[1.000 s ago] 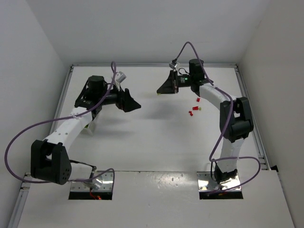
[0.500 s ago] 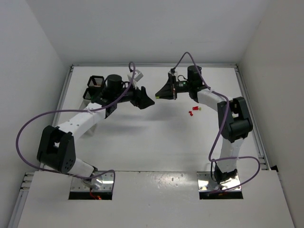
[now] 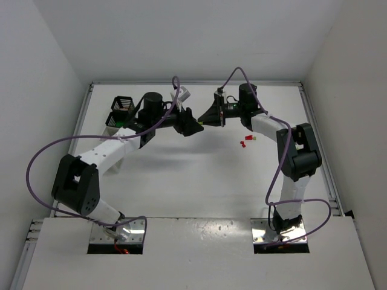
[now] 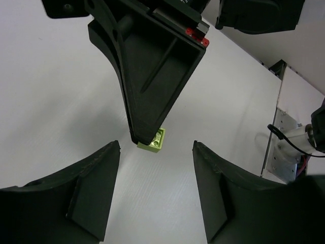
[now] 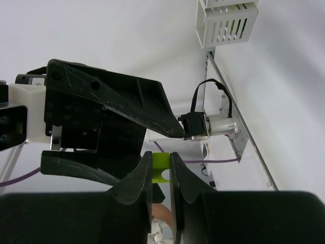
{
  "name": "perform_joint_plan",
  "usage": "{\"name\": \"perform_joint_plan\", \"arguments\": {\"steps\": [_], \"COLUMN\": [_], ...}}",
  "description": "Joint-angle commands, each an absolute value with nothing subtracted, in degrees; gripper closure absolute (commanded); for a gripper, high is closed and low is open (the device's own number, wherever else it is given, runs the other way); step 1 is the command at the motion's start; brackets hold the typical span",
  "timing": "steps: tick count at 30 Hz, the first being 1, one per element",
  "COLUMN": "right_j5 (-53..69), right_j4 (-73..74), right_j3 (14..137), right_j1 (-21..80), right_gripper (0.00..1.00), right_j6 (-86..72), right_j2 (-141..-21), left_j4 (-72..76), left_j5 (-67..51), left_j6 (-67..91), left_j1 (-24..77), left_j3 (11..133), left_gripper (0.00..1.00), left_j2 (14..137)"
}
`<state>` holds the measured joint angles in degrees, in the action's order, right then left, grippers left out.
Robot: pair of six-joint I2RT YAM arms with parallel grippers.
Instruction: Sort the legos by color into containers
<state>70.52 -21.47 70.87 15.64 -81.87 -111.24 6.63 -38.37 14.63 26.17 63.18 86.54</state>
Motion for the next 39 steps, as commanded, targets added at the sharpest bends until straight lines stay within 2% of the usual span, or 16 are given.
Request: {"name": "perform_joint_plan", "arguments": {"steps": [1,9,12,16,17,20,21,22,24,25,30,33,34,37,38,39], "right_j5": [72.0,75.0,75.5,76.5,76.6,76.6,76.6,76.6,76.6,76.6,77.7,78.2,77.7,73.5,67.0,62.7], "right_j4": [-24.8,-25.9,-25.9,-25.9,-25.9,-25.9,-25.9,-25.9,-26.7,-26.7,-27.2,-23.3,-20.8,-1.3,13.5,21.0], "right_j3": [72.6,73.1,73.1,72.6,72.6,71.9,71.9,71.9,71.4,71.4,71.9,71.9,72.6,74.8,77.6,79.4], "right_j1": [16.4,17.0,17.0,17.5,17.5,17.5,17.0,16.4,15.7,15.0,11.9,9.6,8.9,6.0,5.3,5.3], "right_gripper": [1.00,1.00,1.00,0.99,0.97,0.75,0.70,0.58,0.48,0.38,0.34,0.33,0.33,0.33,0.33,0.33], "right_j6": [-83.6,-83.6,-83.6,-83.6,-83.6,-83.6,-83.6,-83.6,-83.6,-83.6,-80.8,-72.8,-65.5,-49.9,-35.8,-28.0], "right_j2": [-111.5,-111.5,-111.5,-111.5,-111.5,-111.5,-111.5,-111.0,-111.0,-111.0,-110.5,-110.0,-109.3,-107.2,-106.5,-105.9], "left_j4": [9.3,8.8,8.8,8.2,8.2,7.4,6.3,5.6,4.2,4.2,-3.0,-15.6,-19.7,-35.2,-38.6,-44.4], "left_j5": [-39.7,-39.1,-38.6,-38.6,-38.6,-38.6,-38.6,-38.6,-38.6,-39.3,-40.4,-41.0,-41.0,-41.0,-41.0,-39.7], "left_j6": [14.2,12.9,12.4,11.8,11.2,10.4,10.4,9.5,8.4,8.4,3.9,-3.9,-6.6,-18.2,-21.2,-26.3], "left_j1": [26.8,26.8,26.8,26.8,26.8,26.8,26.8,26.8,25.5,24.9,19.4,14.1,12.4,5.3,3.6,1.2], "left_j3": [65.7,67.3,67.9,68.6,68.6,68.6,68.6,68.6,67.6,67.6,63.6,64.9,65.7,66.9,66.9,66.9], "left_gripper": [0.36,0.46,0.55,0.76,0.85,0.96,0.97,0.99,1.00,1.00,1.00,1.00,1.00,1.00,1.00,1.00], "left_j2": [86.9,88.8,88.8,89.3,89.3,89.3,89.3,88.7,87.2,86.6,80.8,78.1,76.3,73.2,71.0,69.7]}}
